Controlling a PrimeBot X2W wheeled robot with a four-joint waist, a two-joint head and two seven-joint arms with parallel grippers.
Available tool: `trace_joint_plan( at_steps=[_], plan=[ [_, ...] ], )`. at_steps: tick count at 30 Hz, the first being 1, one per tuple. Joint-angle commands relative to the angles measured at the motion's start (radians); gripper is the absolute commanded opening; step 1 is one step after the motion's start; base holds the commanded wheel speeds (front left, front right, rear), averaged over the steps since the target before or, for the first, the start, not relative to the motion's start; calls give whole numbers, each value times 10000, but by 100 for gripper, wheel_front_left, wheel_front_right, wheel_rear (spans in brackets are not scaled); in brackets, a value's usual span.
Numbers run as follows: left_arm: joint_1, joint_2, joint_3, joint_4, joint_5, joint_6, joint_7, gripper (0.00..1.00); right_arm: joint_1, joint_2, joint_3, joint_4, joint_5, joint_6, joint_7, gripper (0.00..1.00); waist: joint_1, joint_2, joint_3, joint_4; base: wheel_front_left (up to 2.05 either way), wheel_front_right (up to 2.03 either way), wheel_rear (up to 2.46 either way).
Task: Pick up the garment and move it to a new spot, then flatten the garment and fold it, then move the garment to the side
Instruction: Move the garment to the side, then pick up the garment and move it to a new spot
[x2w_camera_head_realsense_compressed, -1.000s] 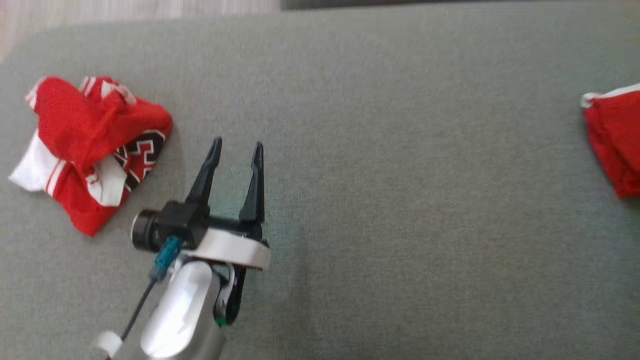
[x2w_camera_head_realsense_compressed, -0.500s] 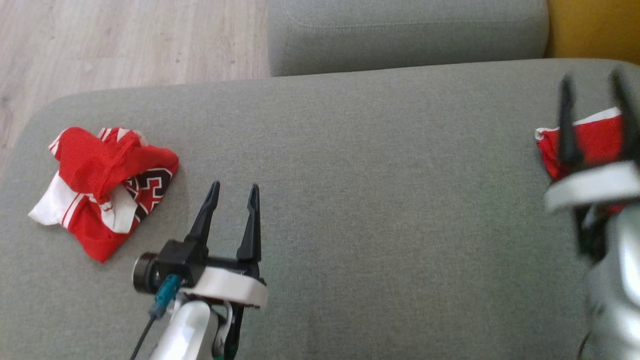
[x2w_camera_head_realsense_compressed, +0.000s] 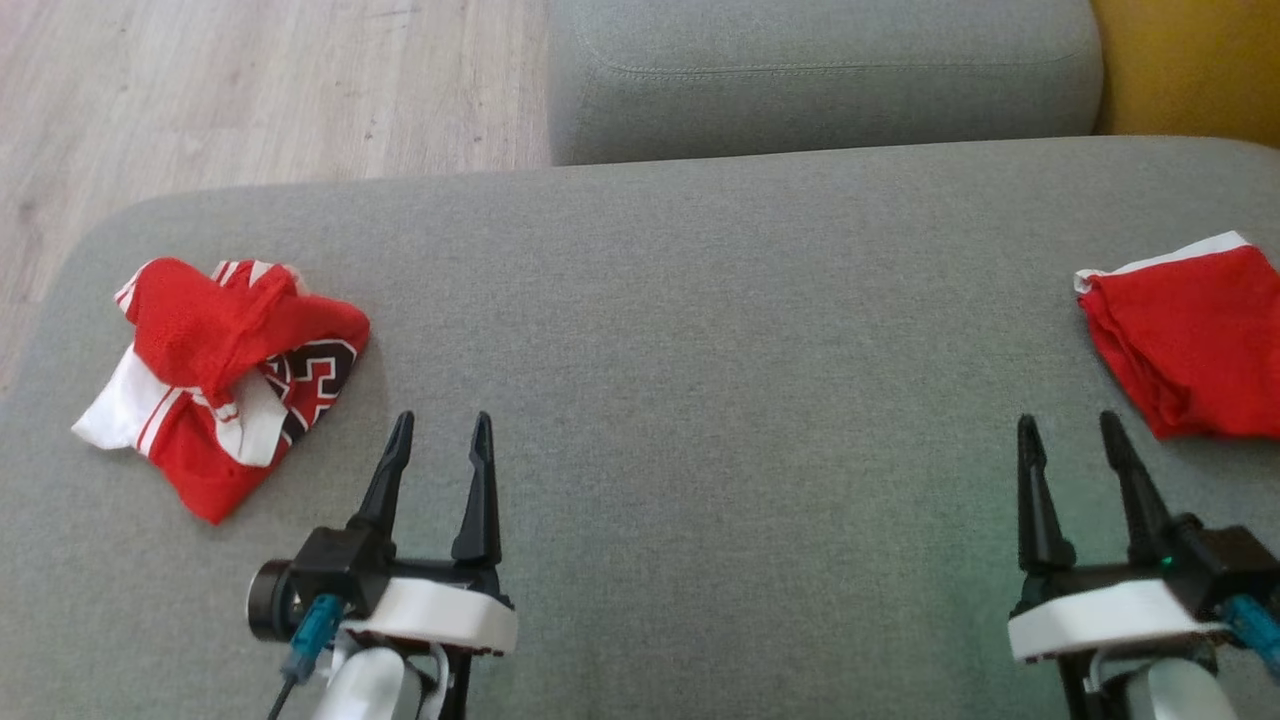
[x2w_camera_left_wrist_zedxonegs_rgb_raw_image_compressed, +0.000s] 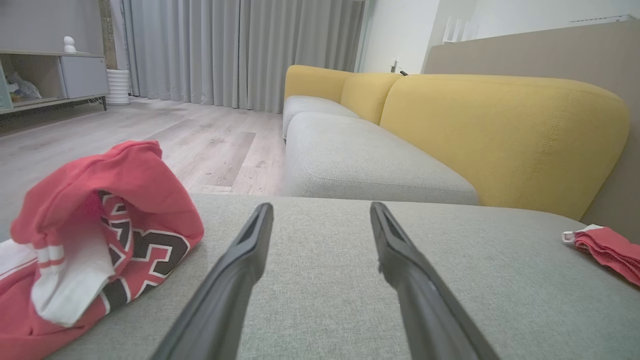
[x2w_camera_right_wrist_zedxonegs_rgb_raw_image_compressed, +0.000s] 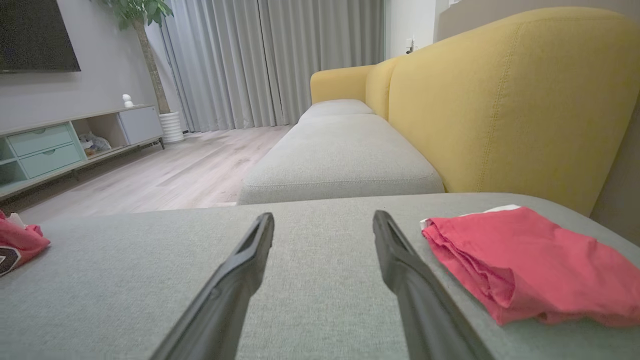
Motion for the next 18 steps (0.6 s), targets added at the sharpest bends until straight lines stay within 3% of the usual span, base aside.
trace_joint_plan(
  at_steps=[1,12,18],
  plan=[
    [-239,45,382,-382,-1,65,-51,100,-327,-17,253,-429,37,-7,-107,100,1,-1,6,-11,0,0,0],
    [-242,45,442,-502,-85,113,-51,100,-396,35,352,-554,122,-7,-108,100,1,-1,88,-9,0,0,0],
    [-325,45,384,-277,-156,56,-51,100,-225,37,575,-636,331,-7,-108,100,1,-1,-26,456,0,0,0]
  ],
)
